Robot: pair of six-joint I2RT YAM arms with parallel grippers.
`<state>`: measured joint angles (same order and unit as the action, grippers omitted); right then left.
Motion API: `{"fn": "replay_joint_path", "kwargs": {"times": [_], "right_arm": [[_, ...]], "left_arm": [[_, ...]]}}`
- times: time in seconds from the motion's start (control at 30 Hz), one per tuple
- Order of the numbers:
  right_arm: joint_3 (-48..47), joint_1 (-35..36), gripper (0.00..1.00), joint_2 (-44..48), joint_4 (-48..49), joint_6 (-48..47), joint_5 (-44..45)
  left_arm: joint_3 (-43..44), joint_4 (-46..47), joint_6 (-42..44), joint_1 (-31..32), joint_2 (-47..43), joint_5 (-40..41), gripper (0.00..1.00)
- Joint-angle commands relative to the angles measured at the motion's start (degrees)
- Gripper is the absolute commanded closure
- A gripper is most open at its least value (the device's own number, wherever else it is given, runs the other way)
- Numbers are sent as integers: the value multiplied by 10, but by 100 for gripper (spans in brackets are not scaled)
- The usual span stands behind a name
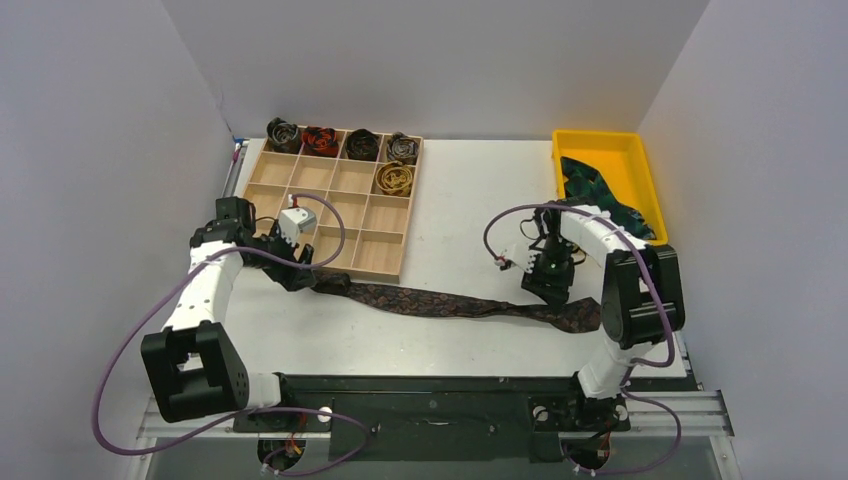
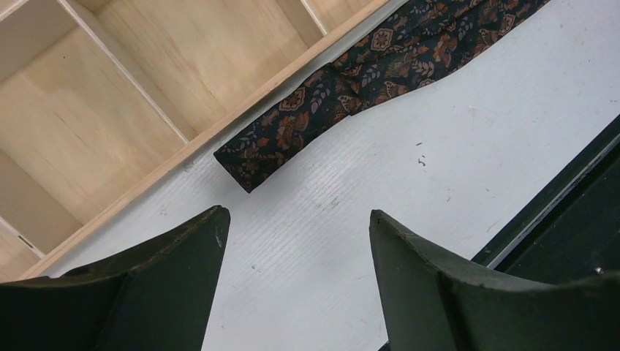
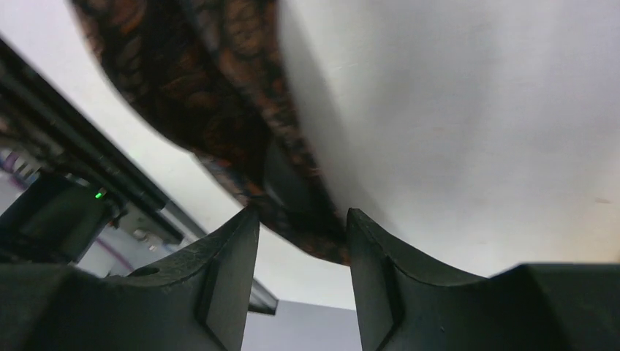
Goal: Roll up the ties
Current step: Flatten out the tie at the center of the board.
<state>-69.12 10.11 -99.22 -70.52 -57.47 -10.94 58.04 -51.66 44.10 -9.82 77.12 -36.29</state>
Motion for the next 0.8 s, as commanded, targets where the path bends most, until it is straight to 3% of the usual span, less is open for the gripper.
{"fn": "replay_joint_path", "kwargs": {"times": [0.0, 0.23, 0.33, 0.43, 0.57, 0.73, 0.77], "right_arm": [[48, 3, 56, 55, -65, -35, 15], [189, 37, 61, 166, -71, -75, 53], [185, 38, 71, 174, -53, -71, 55], [169, 38, 74, 173, -36, -60, 67], [176, 38, 99, 180, 54, -31, 135], [157, 17, 100, 206, 77, -39, 161], [150, 17, 96, 205, 66, -35, 151]], "left_arm": [[-4, 16, 6, 2, -25, 0, 32], [-41, 33, 0, 2, -52, 2, 32], [-40, 30, -2, 2, -49, 3, 32], [-35, 31, -3, 2, -46, 3, 32], [-30, 42, -14, 2, -43, 2, 32], [-26, 41, -15, 1, -36, -2, 32], [-26, 42, -14, 2, -35, -2, 32]]}}
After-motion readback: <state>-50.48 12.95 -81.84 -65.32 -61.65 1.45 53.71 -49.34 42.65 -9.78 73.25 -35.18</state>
